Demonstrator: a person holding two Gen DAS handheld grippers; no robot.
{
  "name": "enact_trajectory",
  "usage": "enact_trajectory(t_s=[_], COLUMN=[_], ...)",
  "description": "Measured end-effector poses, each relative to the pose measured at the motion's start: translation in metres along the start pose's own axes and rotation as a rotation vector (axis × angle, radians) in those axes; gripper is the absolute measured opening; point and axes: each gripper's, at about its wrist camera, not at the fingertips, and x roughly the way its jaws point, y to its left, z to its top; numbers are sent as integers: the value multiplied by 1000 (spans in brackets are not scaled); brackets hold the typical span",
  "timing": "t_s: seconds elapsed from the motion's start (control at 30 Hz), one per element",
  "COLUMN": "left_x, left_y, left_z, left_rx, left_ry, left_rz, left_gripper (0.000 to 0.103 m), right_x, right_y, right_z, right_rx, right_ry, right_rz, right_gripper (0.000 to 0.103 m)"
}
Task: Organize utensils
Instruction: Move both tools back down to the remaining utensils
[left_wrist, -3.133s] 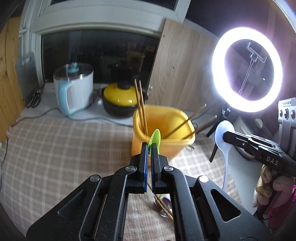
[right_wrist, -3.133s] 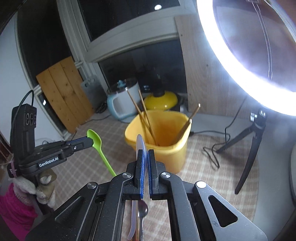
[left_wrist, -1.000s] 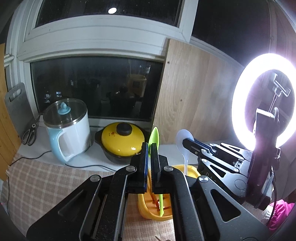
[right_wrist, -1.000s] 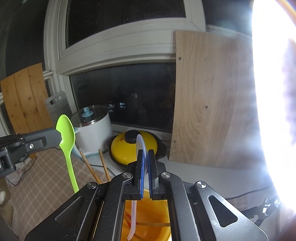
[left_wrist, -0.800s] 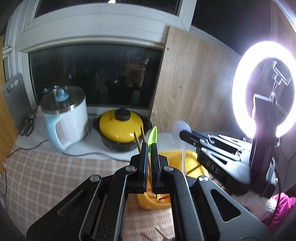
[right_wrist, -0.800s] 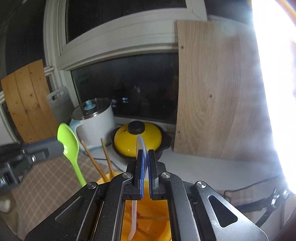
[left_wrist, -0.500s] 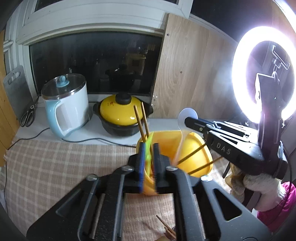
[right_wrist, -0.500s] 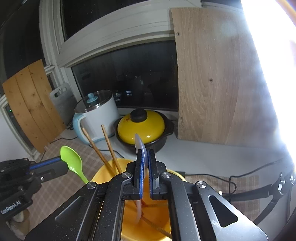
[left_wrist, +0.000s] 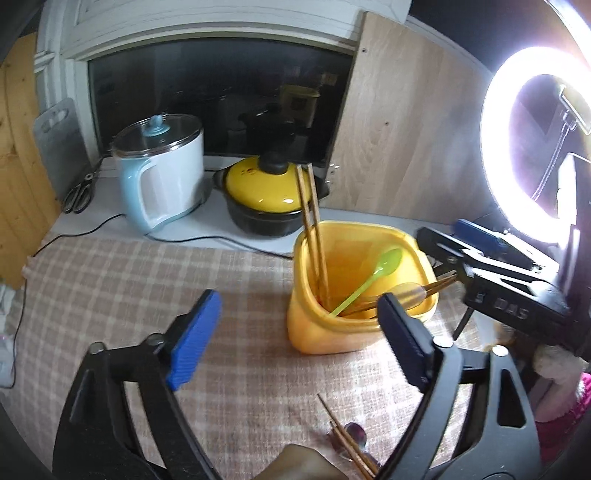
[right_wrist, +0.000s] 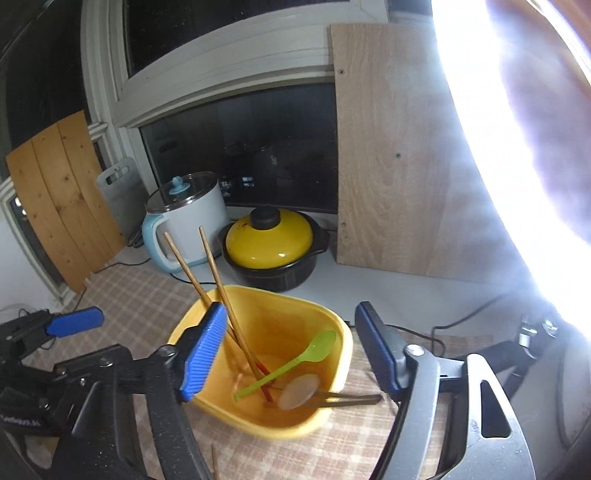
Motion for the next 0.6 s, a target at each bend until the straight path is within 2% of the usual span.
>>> enact_trajectory(t_s=[0.07, 0.23, 0.37, 0.47, 0.53, 0.6], left_x=[-1, -7, -18, -25, -28, -29], left_y=[1, 5, 4, 9, 13, 17], left_z=[-5, -24, -42, -59, -71, -85], left_rx=[-11, -34, -6, -37, -73, -86], left_ry=[8, 18, 10, 25, 35, 57], left_rz=[13, 25, 73, 90, 92, 53], left_gripper=[92, 92, 92, 92, 92, 92], right_x=[-6, -22, -33, -41, -48, -53], right_y=[0, -5, -10, -13, -15, -18], right_z=[-4, -18, -37, -53, -68, -83], right_rx=[-4, 13, 19, 22, 32, 45], right_ry=[7, 28, 81, 109, 116, 121], right_rz=[-21, -19, -20, -21, -12, -14], right_gripper=[80, 80, 81, 81, 81, 81])
